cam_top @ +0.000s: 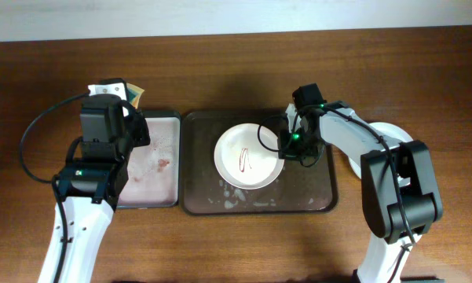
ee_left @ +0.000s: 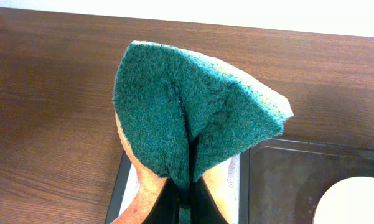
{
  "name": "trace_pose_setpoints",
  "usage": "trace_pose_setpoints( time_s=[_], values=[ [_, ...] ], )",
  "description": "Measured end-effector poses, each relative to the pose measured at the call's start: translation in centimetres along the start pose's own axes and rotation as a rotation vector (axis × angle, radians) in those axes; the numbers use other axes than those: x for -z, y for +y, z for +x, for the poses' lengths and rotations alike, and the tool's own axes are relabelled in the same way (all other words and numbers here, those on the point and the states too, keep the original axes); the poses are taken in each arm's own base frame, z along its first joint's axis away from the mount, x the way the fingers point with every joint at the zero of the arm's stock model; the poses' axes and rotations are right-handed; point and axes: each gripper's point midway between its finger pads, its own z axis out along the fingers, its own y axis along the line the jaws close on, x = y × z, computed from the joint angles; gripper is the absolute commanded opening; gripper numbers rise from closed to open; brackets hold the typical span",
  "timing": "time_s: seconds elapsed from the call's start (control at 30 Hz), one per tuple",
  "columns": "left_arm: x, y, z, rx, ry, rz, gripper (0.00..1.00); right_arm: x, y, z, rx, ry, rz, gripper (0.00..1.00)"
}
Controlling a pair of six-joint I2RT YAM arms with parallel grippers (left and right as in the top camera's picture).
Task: Clean dirty plates on tray and stack at the side
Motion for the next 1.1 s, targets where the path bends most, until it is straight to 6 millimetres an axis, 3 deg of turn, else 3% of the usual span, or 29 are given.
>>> trace_pose_setpoints(
  time_s=[0.23, 0.37, 0.57, 0.7, 0.8, 0.97, 1.1],
  values=[
    [0.0, 0.0, 0.0, 0.0, 0.001, 0.0, 0.0, 0.0, 0.0, 0.0, 0.0, 0.0, 0.0, 0.04],
    [-1.0, 0.0, 1.7, -0.014, 0.072, -0.01, 0.0, 0.0, 0.0, 0.0, 0.0, 0.0, 0.0, 0.04],
    [-5.2, -0.3, 7.6, -0.06, 0.317, -0.026, 0.0, 0.0, 0.0, 0.0, 0.0, 0.0, 0.0, 0.04],
    [-8.3, -0.9, 14.0, -0.092, 0.555, -0.011, 0.0, 0.0, 0.0, 0.0, 0.0, 0.0, 0.0, 0.04],
    [-8.6, -1.2, 16.2, -0.095, 0.639, 0.011, 0.0, 0.0, 0.0, 0.0, 0.0, 0.0, 0.0, 0.04],
    [-8.1, -2.3, 15.8, -0.075, 0.653, 0.069, 0.0, 0.0, 0.0, 0.0, 0.0, 0.0, 0.0, 0.04],
    [-7.3, -5.5, 12.5, -0.021, 0.566, 0.244, 0.0, 0.0, 0.0, 0.0, 0.0, 0.0, 0.0, 0.04]
  ],
)
